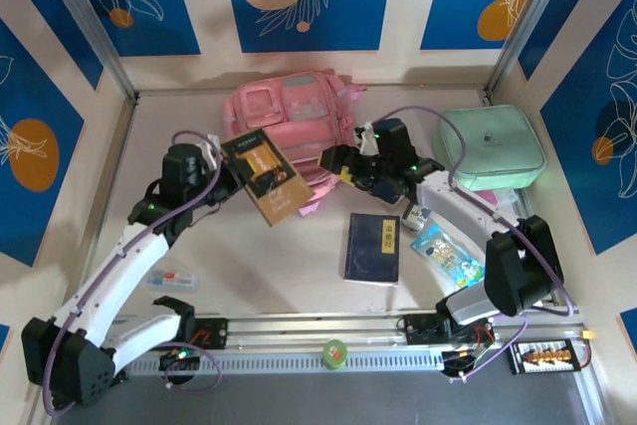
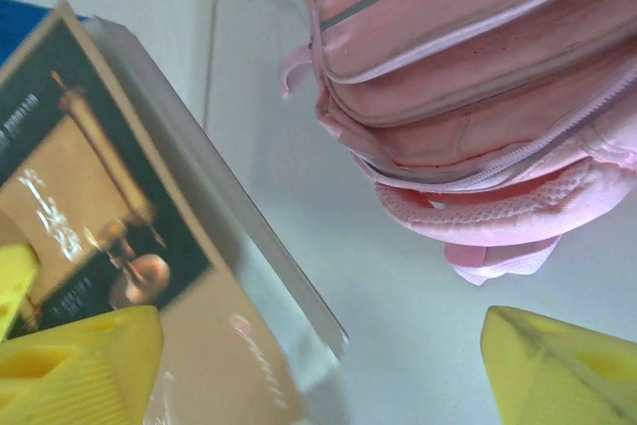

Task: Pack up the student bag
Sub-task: Pick up the book from the bottom-center of the table, then pass the book.

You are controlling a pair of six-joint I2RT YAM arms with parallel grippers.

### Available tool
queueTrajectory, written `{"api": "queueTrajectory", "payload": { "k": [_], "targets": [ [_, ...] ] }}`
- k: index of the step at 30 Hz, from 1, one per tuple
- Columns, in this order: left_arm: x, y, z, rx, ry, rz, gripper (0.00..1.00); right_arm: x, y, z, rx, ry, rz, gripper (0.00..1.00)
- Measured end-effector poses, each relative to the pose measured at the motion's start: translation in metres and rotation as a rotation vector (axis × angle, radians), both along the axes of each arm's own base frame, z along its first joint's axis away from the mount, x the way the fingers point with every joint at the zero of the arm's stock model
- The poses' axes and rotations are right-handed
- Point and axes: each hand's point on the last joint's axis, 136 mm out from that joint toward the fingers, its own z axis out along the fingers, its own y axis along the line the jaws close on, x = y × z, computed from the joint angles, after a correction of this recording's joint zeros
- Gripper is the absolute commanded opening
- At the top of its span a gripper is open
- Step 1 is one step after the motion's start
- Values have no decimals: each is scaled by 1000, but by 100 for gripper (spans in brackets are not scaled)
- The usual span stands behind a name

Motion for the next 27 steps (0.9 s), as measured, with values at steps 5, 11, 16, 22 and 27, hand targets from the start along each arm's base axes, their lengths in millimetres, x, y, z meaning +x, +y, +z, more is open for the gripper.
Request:
{"api": "queueTrajectory", "payload": {
  "k": [5,11,16,22,27],
  "targets": [
    [41,-11,15,-68,-6,56,0,-2,-4,4,166,88,-40,99],
    [78,-18,3,-132,34,131,0,-1,3,17,325,139,-72,99],
    [92,-17,6,-192,29,204,0,0,16,32,430,175,-83,99],
    [102,-26,21,-269,-21,231,0,10,46,45,521,231,-57,99],
    [108,-35,19,-309,-17,233,0,30,62,46,583,276,-64,92]
  ]
}}
